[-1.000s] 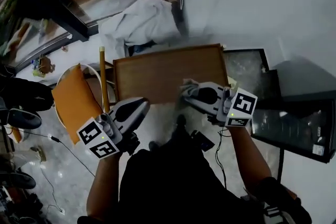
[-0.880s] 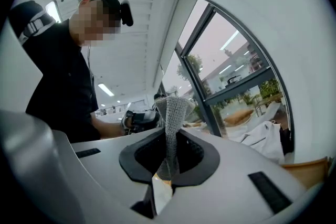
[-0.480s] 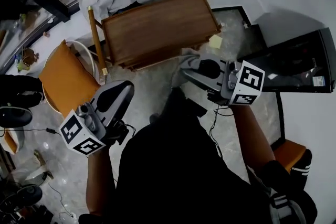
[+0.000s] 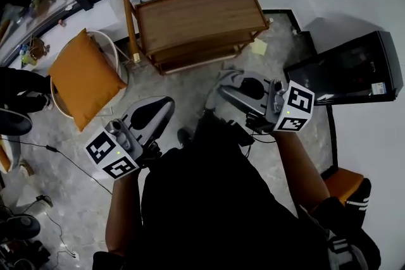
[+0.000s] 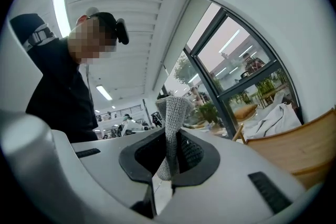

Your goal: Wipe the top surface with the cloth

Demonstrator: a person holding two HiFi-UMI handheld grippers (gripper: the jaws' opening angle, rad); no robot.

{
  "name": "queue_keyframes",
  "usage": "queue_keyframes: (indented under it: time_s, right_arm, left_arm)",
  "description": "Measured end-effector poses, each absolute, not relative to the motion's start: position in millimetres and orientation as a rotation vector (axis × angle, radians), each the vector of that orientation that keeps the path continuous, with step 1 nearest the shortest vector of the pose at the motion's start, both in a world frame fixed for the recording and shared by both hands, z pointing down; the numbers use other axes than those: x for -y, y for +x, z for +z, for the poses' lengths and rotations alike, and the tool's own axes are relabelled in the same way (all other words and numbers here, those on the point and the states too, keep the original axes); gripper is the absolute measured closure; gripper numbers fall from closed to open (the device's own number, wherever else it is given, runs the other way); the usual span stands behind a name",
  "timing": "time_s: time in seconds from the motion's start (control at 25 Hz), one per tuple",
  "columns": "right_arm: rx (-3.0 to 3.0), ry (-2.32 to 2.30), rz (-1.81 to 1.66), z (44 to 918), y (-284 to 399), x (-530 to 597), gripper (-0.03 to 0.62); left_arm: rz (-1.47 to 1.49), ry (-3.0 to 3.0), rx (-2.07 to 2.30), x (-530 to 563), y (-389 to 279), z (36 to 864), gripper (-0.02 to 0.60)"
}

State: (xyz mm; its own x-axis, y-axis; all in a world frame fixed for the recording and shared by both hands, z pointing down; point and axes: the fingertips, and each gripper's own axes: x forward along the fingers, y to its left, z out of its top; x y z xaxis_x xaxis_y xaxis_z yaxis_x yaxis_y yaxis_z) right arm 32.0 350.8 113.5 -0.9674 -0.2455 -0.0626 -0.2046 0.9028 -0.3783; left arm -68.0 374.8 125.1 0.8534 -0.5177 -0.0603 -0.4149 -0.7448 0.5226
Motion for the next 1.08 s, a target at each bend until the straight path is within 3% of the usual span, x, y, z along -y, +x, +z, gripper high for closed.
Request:
queue_keyframes:
  time_s: [1.08]
  right_arm:
    - [-3.161,-0.428,-0.471,130,11,-372,0.554]
  left_arm:
    - [-0.158,2.547,0.618,-387,-63,142,0.571]
